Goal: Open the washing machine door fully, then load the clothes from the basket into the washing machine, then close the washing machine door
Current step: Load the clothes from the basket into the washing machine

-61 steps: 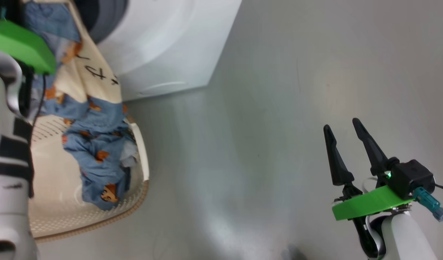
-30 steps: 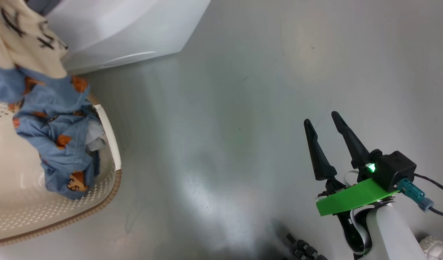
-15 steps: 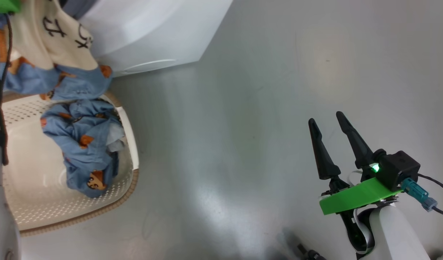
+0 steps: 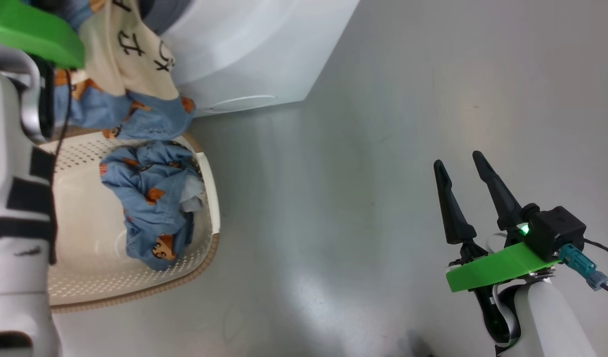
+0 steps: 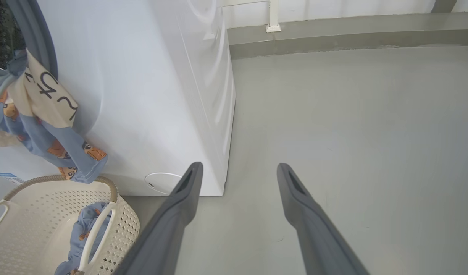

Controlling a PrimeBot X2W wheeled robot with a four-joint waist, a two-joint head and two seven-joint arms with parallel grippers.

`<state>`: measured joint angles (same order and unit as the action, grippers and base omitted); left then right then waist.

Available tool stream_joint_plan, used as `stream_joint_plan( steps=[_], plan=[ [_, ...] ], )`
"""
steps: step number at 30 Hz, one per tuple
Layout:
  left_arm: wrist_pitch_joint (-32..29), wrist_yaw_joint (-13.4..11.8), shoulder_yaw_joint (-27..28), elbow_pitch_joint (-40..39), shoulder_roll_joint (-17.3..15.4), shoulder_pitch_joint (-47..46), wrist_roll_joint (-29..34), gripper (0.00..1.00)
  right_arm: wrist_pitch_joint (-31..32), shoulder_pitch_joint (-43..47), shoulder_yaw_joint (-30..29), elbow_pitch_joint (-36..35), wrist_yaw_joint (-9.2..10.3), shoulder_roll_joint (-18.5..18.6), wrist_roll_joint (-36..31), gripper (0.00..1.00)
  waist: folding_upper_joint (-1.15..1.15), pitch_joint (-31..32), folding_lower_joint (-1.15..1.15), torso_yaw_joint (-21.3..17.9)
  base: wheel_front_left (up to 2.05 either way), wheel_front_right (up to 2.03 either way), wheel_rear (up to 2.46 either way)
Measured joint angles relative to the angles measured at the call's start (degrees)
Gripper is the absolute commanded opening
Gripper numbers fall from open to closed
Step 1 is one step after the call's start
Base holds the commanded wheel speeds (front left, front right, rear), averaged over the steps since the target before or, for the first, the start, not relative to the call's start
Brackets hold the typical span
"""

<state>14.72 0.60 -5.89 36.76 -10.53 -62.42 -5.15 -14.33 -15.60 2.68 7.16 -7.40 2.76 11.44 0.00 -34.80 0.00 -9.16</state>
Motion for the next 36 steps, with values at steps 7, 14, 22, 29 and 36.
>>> stream_joint_plan(
  steps=[7,14,22,29,36],
  plan=[
    [-0.01,0.0,-0.46,-6.23,0.46,6.68,-0.45,1.0,0.0,0.25,-0.47,-0.07,0.0,0.02,-0.21,1.0,0.0,1.24,0.0,1.34,0.0,0.0,0.0],
    [0.0,-0.1,-0.33,-12.91,0.64,15.62,-2.1,1.0,0.0,0.47,-0.52,-0.08,0.0,0.04,-0.37,1.0,0.0,2.63,0.0,2.55,0.0,0.0,0.0],
    [0.0,-1.41,0.58,-22.49,1.11,26.86,-2.52,1.0,0.0,0.61,0.26,0.07,0.0,0.08,-0.8,1.0,0.0,4.32,0.0,3.46,0.0,0.0,0.0],
    [-0.01,-3.36,3.54,-27.03,2.53,37.19,-3.8,1.0,0.0,0.72,0.3,0.34,0.0,0.29,-0.8,1.0,0.0,5.95,0.0,4.01,0.0,0.0,0.0],
    [-0.01,-3.3,5.5,-31.15,3.63,46.31,-4.21,1.0,0.0,1.94,0.67,0.7,0.0,0.91,-0.8,1.0,0.0,6.83,0.0,4.46,0.0,0.0,0.0]
  ],
)
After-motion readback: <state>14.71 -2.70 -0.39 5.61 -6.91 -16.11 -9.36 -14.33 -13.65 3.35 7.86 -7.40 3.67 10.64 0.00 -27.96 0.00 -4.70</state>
